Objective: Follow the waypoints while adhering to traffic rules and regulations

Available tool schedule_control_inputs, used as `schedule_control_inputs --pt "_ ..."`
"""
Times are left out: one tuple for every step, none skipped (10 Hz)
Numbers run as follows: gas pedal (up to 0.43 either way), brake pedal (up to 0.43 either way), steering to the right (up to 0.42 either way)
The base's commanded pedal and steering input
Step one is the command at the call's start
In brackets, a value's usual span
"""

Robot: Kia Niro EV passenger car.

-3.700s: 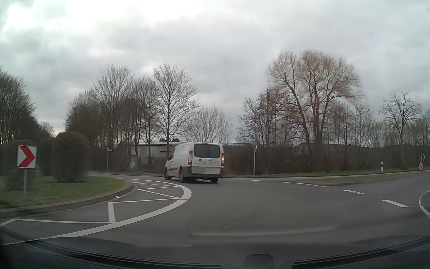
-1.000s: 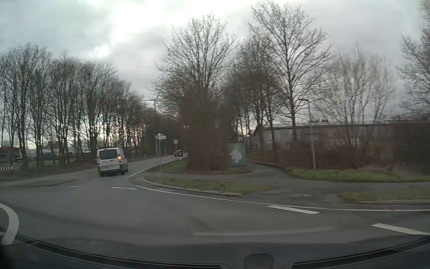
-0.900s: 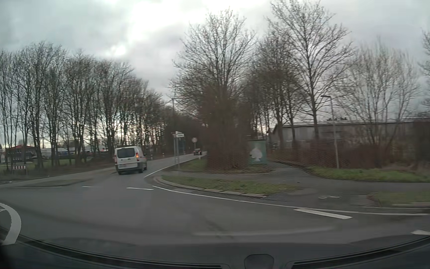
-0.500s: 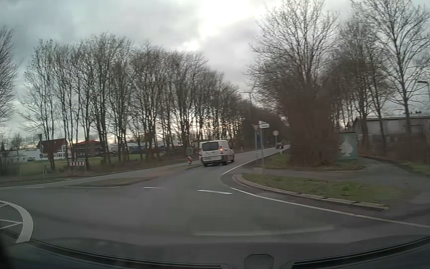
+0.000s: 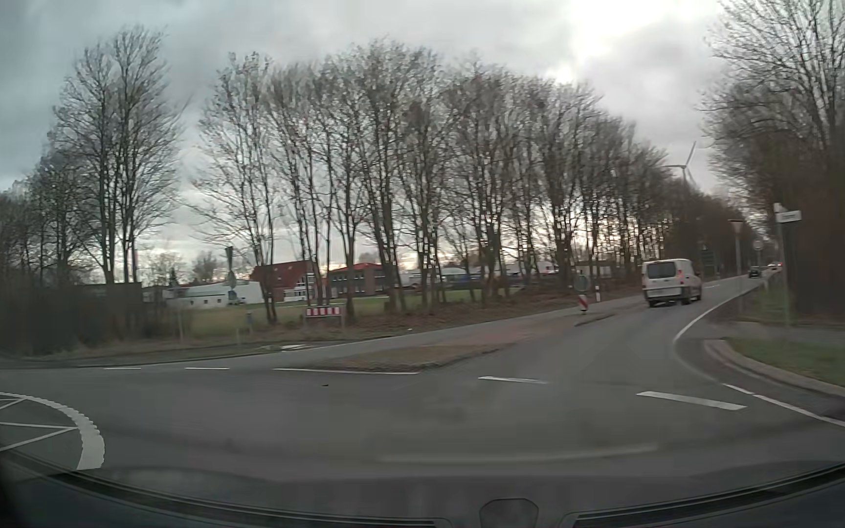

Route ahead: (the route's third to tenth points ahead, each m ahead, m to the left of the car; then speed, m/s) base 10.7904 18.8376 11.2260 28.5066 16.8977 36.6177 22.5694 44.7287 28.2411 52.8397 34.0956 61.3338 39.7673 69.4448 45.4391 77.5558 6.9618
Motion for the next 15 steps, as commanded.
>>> schedule_control_inputs --pt "0.169 0.000 -0.409" --pt "0.169 0.000 -0.401" --pt "0.169 0.000 -0.394" --pt "0.169 0.000 -0.392" --pt "0.169 0.000 -0.392" --pt "0.169 0.000 -0.392" --pt "0.169 0.000 -0.392" --pt "0.169 0.000 -0.392" --pt "0.169 0.000 -0.391" --pt "0.169 0.000 -0.391" --pt "0.169 0.000 -0.390" --pt "0.169 0.000 -0.390" --pt "0.169 0.000 -0.389" --pt "0.177 0.000 -0.383" --pt "0.177 0.000 -0.373"
